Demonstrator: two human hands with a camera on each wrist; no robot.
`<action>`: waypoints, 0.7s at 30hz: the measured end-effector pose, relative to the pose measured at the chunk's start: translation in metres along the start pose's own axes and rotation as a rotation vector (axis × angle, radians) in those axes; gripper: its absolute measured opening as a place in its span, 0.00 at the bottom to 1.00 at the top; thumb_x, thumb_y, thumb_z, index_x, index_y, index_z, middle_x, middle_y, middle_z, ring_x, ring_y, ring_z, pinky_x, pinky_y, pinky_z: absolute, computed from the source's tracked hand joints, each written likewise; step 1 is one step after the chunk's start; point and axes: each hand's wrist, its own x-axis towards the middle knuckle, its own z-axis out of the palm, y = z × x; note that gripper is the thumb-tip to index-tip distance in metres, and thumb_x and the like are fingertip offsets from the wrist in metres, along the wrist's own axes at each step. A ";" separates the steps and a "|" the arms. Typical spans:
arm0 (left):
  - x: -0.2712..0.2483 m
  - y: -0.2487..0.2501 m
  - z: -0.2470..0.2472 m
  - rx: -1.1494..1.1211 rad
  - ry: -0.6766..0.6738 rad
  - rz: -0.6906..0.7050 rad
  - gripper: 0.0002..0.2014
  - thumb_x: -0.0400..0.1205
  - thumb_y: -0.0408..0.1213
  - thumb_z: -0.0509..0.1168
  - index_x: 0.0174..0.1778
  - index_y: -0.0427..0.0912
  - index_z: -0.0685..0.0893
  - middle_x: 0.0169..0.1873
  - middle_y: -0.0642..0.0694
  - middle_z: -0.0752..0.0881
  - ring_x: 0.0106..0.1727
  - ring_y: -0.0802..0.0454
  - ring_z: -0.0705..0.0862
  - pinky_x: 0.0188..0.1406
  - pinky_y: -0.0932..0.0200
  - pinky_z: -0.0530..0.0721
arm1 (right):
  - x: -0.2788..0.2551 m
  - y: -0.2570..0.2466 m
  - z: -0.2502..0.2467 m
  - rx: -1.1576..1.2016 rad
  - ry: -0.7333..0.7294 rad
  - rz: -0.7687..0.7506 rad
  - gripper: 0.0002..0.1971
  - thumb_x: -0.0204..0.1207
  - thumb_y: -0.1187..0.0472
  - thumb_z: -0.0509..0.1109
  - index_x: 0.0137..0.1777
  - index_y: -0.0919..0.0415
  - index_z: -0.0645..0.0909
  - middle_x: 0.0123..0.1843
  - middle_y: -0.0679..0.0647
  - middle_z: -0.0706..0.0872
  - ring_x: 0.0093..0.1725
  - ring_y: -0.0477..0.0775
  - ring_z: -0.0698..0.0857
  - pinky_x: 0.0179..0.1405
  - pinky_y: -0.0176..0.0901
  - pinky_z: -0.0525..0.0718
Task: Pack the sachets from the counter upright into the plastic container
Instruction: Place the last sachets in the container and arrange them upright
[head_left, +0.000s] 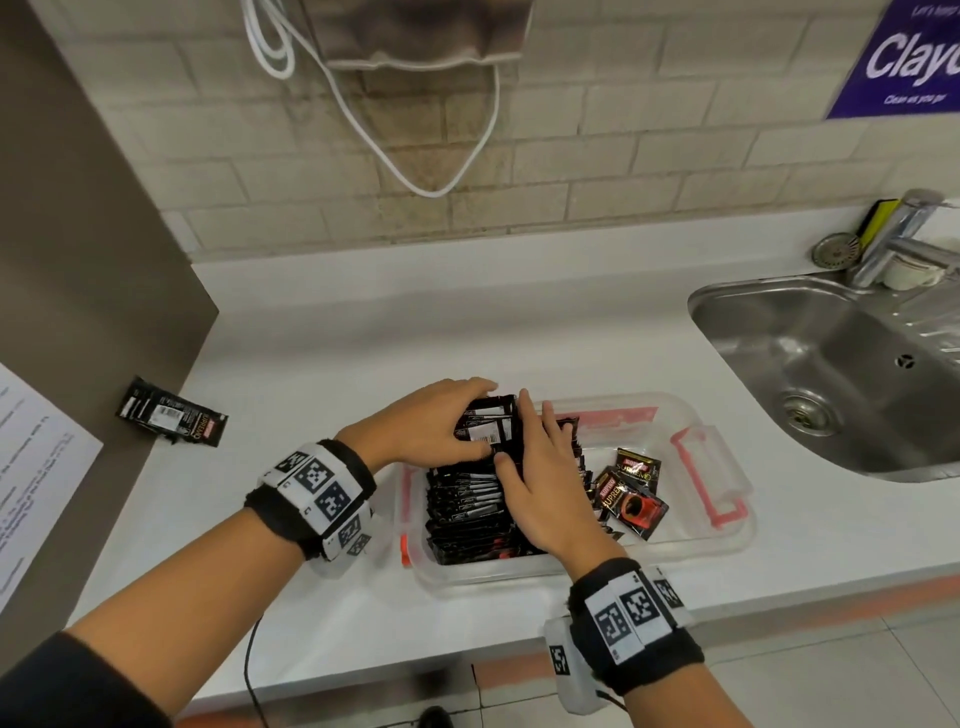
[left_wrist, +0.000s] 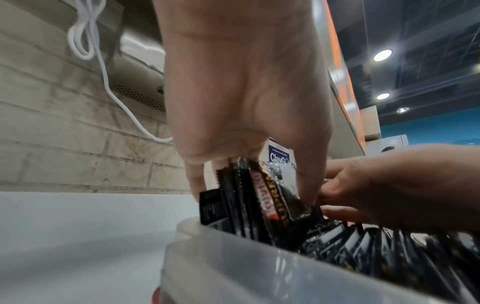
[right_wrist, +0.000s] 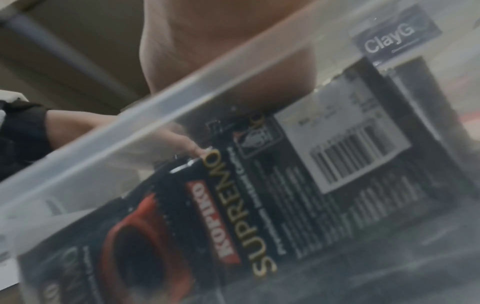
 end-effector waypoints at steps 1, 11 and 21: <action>-0.002 -0.001 -0.001 0.024 -0.015 0.002 0.34 0.82 0.51 0.71 0.82 0.48 0.67 0.70 0.48 0.80 0.67 0.50 0.79 0.66 0.52 0.79 | 0.000 0.000 0.001 -0.019 0.004 -0.024 0.36 0.88 0.56 0.58 0.90 0.54 0.43 0.90 0.53 0.53 0.89 0.53 0.41 0.86 0.47 0.33; -0.005 -0.003 0.003 0.053 -0.090 -0.036 0.34 0.84 0.52 0.67 0.83 0.49 0.63 0.72 0.47 0.78 0.68 0.49 0.77 0.68 0.47 0.79 | 0.001 0.006 0.007 -0.158 -0.061 -0.088 0.38 0.88 0.49 0.56 0.89 0.60 0.41 0.91 0.54 0.49 0.89 0.50 0.37 0.85 0.50 0.30; 0.002 -0.014 0.000 -0.019 -0.109 -0.043 0.33 0.82 0.56 0.69 0.81 0.52 0.68 0.68 0.51 0.80 0.65 0.53 0.80 0.62 0.56 0.79 | 0.002 0.006 0.008 -0.155 -0.052 -0.119 0.39 0.88 0.50 0.56 0.88 0.51 0.33 0.91 0.49 0.49 0.88 0.47 0.36 0.86 0.54 0.32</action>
